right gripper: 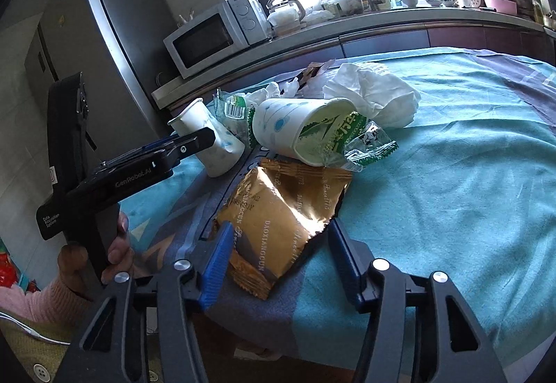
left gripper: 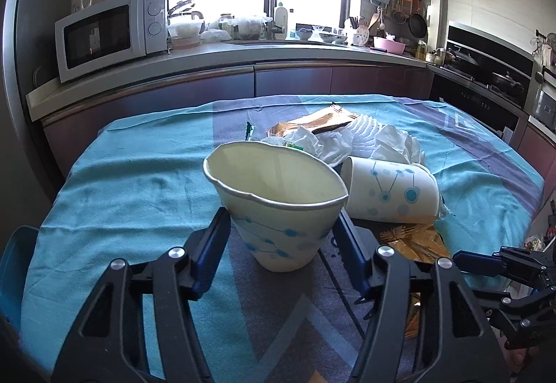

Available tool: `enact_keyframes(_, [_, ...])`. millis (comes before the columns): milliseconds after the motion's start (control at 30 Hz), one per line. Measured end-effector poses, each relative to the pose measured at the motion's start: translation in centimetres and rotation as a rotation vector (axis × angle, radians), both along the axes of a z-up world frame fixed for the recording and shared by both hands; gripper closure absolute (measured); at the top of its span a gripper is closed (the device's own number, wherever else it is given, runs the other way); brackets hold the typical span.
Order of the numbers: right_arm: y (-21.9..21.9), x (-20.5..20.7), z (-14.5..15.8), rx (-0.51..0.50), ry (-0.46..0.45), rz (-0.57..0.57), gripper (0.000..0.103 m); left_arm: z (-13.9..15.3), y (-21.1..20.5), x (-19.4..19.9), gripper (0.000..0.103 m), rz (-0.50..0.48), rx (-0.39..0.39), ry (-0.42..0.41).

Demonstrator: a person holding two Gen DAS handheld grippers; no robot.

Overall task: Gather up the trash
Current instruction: 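Close the left gripper on the upright paper cup while the right gripper grasps the gold wrapper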

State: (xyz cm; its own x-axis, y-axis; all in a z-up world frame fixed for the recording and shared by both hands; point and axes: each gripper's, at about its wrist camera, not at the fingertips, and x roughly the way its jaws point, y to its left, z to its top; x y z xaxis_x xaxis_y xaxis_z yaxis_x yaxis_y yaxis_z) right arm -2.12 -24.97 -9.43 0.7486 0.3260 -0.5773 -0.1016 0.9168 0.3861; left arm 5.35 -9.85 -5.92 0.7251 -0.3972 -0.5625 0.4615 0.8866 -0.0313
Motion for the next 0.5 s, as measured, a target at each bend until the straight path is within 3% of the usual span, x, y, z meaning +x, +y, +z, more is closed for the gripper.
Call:
enact_keyframes(100, [0.2, 0.1, -0.1, 0.011, 0.008, 0.021, 0.066, -0.2, 0.1, 0.1, 0.067, 0.010, -0.006, 0.009])
enact_keyframes(200, [0.6, 0.2, -0.2, 0.014, 0.014, 0.042, 0.075, -0.3, 0.7, 0.3, 0.071, 0.016, -0.022, 0.031])
enact_keyframes(267, [0.8, 0.4, -0.2, 0.014, 0.017, 0.054, 0.086, -0.3, 1.2, 0.2, 0.073, 0.026, -0.025, 0.028])
enact_keyframes(367, [1.2, 0.5, -0.2, 0.014, 0.014, 0.067, 0.092, 0.0, 2.0, 0.0, 0.079, 0.043, -0.034, 0.018])
enact_keyframes(400, [1.3, 0.5, -0.1, 0.018, 0.011, 0.071, 0.093, 0.1, 2.3, -0.1, 0.095, 0.050, -0.034, 0.013])
enact_keyframes(433, [1.4, 0.8, -0.2, 0.021, 0.010, 0.076, 0.095, 0.1, 2.7, -0.1, 0.102, 0.053, -0.036, 0.017])
enact_keyframes(500, [1.7, 0.8, -0.2, 0.023, 0.007, 0.083, 0.097, 0.3, 3.5, 0.0, 0.102, 0.054, -0.051, 0.025])
